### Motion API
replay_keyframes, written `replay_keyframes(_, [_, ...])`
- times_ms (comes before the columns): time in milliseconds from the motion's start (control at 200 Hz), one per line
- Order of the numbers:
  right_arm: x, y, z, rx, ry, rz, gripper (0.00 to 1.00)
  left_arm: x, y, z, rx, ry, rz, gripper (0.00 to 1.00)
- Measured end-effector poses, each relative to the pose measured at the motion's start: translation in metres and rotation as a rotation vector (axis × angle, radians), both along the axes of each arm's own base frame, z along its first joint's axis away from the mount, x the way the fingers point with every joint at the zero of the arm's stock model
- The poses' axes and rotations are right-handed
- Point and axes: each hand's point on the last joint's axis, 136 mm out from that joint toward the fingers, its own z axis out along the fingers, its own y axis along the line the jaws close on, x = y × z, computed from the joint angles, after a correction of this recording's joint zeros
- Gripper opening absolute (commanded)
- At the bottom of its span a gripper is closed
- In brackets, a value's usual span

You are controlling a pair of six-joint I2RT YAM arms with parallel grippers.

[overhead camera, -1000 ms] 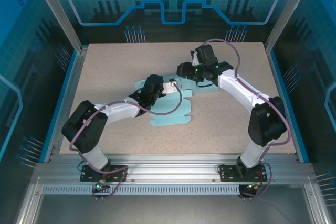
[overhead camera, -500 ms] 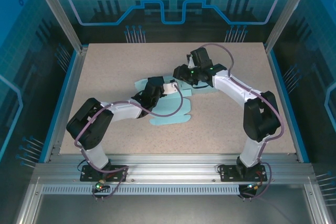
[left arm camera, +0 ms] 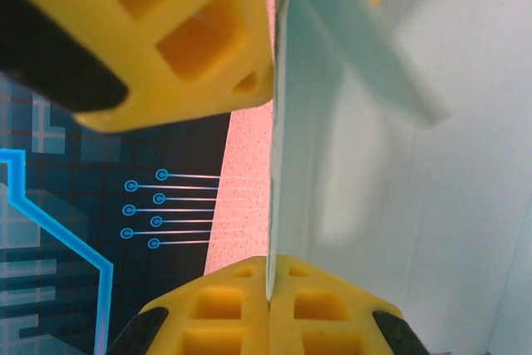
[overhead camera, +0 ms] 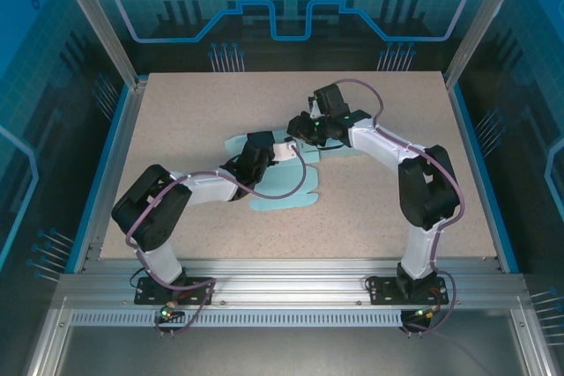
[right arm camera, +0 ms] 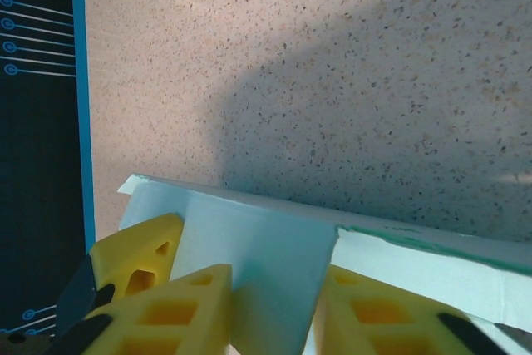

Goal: Fold the paper box

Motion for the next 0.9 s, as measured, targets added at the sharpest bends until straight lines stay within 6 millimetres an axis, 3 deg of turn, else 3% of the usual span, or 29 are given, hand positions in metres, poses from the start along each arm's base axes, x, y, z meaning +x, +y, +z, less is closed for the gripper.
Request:
replay_keyframes(225, [0.001, 0.0, -0.002, 0.003, 0.006, -0.007, 0.18, -0.004, 0.0, -0.003, -0.029, 0.032, 0.0, 0.2])
replay_keyframes(525, [0.009, 0.006, -0.01, 0.022, -0.008, 0.006, 0.15, -0.013, 0.008, -0.002, -0.094, 0.12, -0.031, 0.25])
replay_keyframes(605, [0.011, 0.006, -0.011, 0.032, -0.011, 0.01, 0.15, -0.014, 0.016, 0.0, -0.115, 0.144, -0.02, 0.31])
replay_keyframes(901, [0.018, 0.003, -0.02, 0.042, -0.003, 0.005, 0.15, -0.014, 0.063, 0.006, -0.183, 0.202, 0.068, 0.33])
